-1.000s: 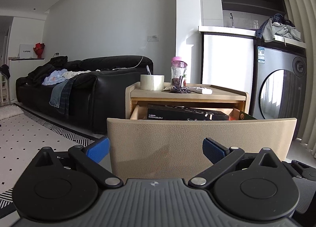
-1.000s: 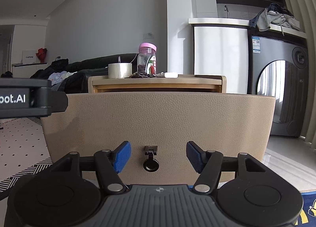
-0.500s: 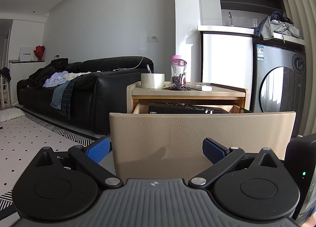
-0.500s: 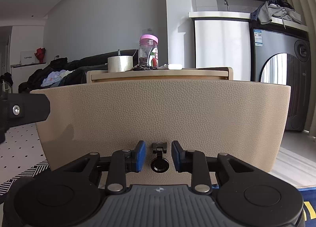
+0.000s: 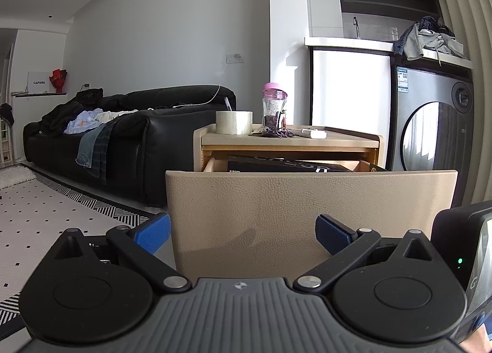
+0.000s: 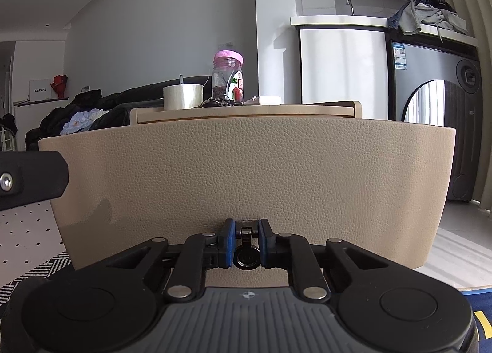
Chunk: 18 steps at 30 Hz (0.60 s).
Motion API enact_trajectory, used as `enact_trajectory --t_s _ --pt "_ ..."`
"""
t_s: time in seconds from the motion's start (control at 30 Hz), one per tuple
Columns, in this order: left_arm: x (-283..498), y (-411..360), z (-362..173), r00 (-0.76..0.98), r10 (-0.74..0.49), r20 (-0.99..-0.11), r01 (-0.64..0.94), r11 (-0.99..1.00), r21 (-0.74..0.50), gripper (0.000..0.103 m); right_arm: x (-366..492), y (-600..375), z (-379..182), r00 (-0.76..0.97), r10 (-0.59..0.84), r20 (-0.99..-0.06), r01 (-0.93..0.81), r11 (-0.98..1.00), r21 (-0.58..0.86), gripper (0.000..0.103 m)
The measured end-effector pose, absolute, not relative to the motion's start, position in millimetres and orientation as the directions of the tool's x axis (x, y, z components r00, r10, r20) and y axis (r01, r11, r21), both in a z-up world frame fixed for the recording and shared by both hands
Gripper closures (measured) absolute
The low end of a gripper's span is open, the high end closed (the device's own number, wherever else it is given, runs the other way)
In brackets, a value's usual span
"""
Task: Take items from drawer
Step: 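Push the top drawer shut with the right gripper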
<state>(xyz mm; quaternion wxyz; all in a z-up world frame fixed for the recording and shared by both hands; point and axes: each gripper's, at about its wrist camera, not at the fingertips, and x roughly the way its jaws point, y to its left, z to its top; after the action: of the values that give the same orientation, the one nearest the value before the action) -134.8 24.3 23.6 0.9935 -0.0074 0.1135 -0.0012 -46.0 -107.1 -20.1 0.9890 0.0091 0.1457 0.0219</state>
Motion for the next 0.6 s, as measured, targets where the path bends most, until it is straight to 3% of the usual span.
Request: enact_trajectory --t_s 0.6 --pt "-134 28 21 0.972 0.016 -0.236 -0.020 1.000 -0.015 0.000 -24 -105 -19 0.956 0.040 -0.291 -0.041 0.999 0.001 0.086"
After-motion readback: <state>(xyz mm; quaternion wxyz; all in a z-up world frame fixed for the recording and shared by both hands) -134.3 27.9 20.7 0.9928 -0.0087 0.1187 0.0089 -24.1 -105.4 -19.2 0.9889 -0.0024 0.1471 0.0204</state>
